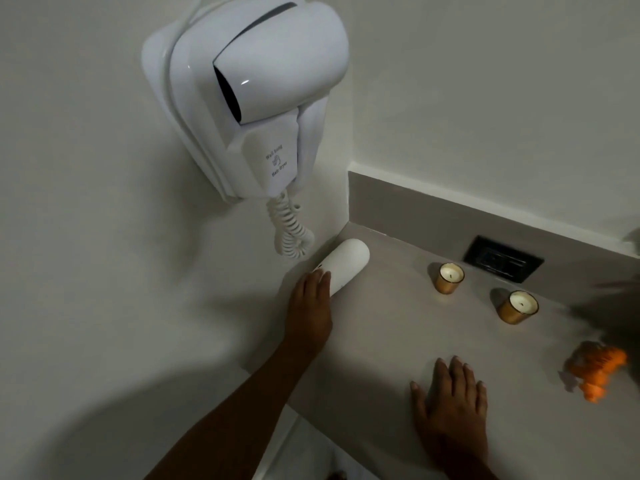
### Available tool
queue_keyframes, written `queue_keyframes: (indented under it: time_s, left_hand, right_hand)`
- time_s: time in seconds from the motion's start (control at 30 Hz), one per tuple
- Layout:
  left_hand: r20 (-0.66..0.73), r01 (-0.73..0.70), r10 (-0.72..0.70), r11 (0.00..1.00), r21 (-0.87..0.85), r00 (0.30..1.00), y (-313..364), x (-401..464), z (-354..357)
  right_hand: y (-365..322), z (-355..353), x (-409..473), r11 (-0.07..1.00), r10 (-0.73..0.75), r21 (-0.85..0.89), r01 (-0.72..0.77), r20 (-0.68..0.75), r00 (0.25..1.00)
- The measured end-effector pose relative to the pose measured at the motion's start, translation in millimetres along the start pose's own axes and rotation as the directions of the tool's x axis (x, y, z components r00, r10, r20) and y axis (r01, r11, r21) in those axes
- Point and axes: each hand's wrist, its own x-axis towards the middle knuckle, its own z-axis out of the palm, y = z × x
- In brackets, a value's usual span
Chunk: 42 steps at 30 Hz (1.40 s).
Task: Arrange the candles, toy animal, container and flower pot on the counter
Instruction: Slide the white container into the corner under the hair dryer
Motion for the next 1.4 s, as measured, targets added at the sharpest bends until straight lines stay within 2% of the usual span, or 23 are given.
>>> queue_keyframes:
  time_s: [0.1,0.3,0.4,0.53,0.63,0.73,0.83,1.0,1.17,1.4]
  left_hand:
    - [0.009,-0.002,0.002,1.0,0.003,1.0,15.3,17.7,-13.0]
    - [0.057,-0.028,0.027,0.999,0.018,0.998,43.0,55.9,-37.7]
    - [0.118,-0.049,0.048,0.999,0.008,0.992,61.0,87.7,-49.2]
    - [0.24,-0.041,0.016,0.994,0.1,0.971,78.7,139.2,-58.0]
    - [0.282,-0.112,0.073,0.986,0.125,0.957,81.0,169.6,-52.3]
    - [0.271,-0.163,0.128,0.98,0.111,0.954,73.5,182.3,-37.1]
    - [0.232,-0.158,0.132,0.983,0.097,0.964,65.1,183.2,-24.5]
    - [0.149,-0.141,0.124,0.984,0.113,0.981,64.9,184.1,-11.7]
    - [0.14,-0.158,0.141,0.98,0.12,0.98,65.7,194.8,-8.5]
    - [0.156,-0.124,0.095,0.975,0.186,0.983,43.8,206.7,-6.1]
  right_hand:
    - [0.3,2.8,1.0,0.999,0.006,0.035,-0.005,-0.044,0.999]
    - [5.7,11.5,4.8,0.999,0.01,0.043,-0.009,-0.037,0.999]
    - [4.9,11.2,5.9,0.999,0.022,0.038,-0.02,-0.043,0.999]
    - [2.4,6.3,5.6,0.999,0.031,0.038,-0.029,-0.043,0.999]
    - [0.6,3.0,5.0,0.999,0.038,0.039,-0.036,-0.038,0.999]
    - [-0.6,0.5,5.1,0.998,0.037,0.044,-0.036,-0.035,0.999]
    - [-0.7,-0.7,5.0,0.999,0.041,0.029,-0.041,-0.001,0.999]
    - [-0.6,-1.6,6.7,0.998,0.033,0.058,-0.032,-0.024,0.999]
    - [-0.1,0.2,7.0,0.998,0.027,0.051,-0.025,-0.037,0.999]
    - [2.5,6.3,7.1,0.997,0.021,0.069,-0.017,-0.065,0.998]
